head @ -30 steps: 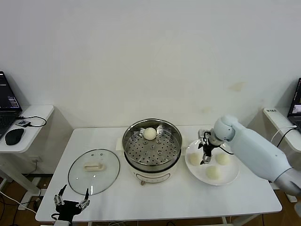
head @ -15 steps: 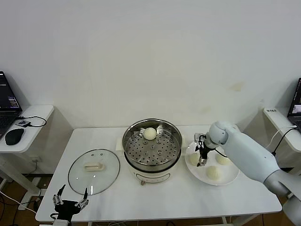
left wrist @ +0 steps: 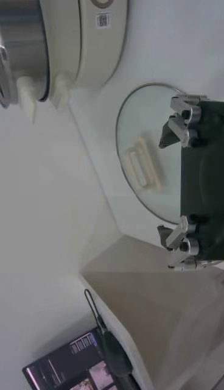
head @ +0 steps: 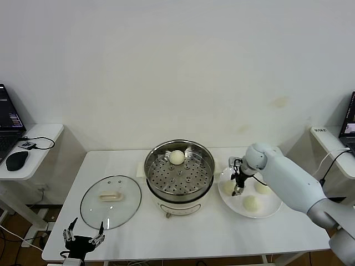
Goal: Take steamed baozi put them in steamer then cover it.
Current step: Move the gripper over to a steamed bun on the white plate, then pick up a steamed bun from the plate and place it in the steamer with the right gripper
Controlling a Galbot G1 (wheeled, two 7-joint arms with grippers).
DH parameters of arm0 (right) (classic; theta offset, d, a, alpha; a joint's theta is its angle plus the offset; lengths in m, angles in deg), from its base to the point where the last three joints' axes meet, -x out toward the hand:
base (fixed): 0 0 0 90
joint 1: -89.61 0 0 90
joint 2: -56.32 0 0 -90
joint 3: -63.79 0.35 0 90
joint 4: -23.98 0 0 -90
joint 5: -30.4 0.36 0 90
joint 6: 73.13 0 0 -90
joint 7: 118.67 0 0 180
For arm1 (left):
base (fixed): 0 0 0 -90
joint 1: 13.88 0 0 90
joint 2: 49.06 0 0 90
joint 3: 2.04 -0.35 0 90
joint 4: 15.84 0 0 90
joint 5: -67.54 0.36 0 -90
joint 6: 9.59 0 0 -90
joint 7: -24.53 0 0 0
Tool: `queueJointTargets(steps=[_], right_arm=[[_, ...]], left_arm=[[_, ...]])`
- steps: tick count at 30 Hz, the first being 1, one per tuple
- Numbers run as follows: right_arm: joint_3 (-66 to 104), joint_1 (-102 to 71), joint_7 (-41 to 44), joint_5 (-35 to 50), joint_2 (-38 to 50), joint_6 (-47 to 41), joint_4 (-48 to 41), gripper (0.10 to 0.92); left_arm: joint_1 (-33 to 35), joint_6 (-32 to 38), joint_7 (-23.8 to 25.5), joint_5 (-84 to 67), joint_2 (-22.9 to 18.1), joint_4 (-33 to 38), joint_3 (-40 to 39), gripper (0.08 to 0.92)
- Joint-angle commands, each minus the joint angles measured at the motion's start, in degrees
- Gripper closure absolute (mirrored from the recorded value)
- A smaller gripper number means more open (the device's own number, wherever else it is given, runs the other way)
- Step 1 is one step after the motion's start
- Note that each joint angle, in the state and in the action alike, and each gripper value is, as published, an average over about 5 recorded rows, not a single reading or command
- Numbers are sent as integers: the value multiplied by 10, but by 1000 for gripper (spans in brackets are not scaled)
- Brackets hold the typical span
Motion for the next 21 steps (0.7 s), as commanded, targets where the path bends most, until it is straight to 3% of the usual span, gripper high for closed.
queueJointTargets(steps=[1, 11, 21], right_arm=[[4, 0, 2, 2, -3, 0, -9, 351], [11, 10, 0, 15, 21, -1, 13, 397], [-56, 138, 32, 105, 103, -22, 130, 397]], left_arm=[[0, 0, 0, 0, 0, -1, 0, 177], [1, 1, -1, 1, -1, 1, -2, 177], [0, 1, -1, 3, -1, 4, -4, 177]])
